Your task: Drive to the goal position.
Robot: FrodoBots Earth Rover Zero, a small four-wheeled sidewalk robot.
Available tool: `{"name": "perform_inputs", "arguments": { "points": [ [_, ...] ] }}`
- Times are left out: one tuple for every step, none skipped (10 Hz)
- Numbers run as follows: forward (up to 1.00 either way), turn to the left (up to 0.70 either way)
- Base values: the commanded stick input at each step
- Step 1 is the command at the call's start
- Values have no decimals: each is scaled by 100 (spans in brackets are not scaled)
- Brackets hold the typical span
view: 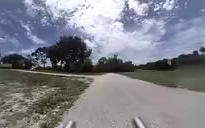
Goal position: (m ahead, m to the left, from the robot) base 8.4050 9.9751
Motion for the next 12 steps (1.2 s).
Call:
{"name": "perform_inputs", "arguments": {
  "points": [
    [85,0],
    [85,0],
    [85,0],
    [85,0],
    [85,0],
    [85,0],
    [85,0],
    [85,0],
    [85,0],
    [85,0],
    [85,0],
    [85,0]
  ]
}}
